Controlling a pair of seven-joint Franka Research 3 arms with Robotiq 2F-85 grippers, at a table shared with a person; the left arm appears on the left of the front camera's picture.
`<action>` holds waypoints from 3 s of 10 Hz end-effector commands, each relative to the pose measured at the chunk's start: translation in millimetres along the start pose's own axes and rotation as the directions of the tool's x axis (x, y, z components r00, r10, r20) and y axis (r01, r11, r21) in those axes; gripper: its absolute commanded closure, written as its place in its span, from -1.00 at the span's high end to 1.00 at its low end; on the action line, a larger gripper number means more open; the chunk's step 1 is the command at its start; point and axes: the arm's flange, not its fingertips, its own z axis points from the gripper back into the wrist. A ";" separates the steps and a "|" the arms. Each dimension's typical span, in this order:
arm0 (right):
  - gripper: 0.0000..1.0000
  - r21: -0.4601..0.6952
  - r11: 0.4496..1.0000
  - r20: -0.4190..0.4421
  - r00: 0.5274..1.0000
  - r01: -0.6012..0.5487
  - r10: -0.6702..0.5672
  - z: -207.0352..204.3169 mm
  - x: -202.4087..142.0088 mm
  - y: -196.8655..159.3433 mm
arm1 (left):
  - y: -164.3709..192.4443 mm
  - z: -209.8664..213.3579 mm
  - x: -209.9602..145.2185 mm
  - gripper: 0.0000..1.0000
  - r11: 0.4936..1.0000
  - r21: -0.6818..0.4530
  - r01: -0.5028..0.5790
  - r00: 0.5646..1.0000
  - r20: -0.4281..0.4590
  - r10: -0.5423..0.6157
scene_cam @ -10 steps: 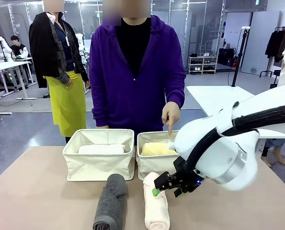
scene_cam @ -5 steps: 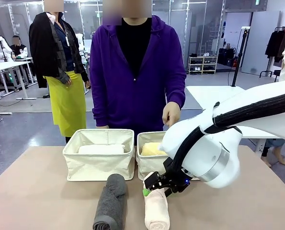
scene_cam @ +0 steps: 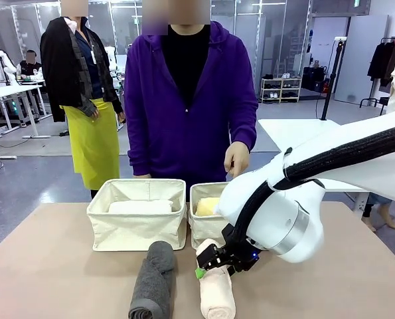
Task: Divide the towels into two baskets.
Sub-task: Pick up one hotel-folded towel from the bottom of the table and place it in the Fabric basket indicated by the person.
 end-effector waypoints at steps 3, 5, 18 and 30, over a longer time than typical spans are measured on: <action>0.21 -0.019 1.000 -0.027 0.999 -0.022 0.022 -5.6 3.5 6.9 | -4.4 2.7 -2.6 1.00 1.000 -0.009 0.009 1.000 -0.002 -0.009; -0.19 -0.028 0.999 -0.030 0.999 -0.025 0.024 -5.6 3.3 5.8 | -4.4 2.7 -2.6 1.00 1.000 -0.009 0.009 1.000 -0.002 -0.009; -0.54 -0.176 0.744 -0.256 0.760 -0.645 0.598 134.7 32.7 73.9 | -4.4 2.7 -2.6 1.00 1.000 -0.009 0.009 1.000 -0.002 -0.009; -0.31 -0.164 0.096 -0.325 0.146 -0.982 0.934 166.5 158.4 42.4 | -4.4 2.7 -2.6 1.00 1.000 -0.009 0.009 1.000 -0.002 -0.009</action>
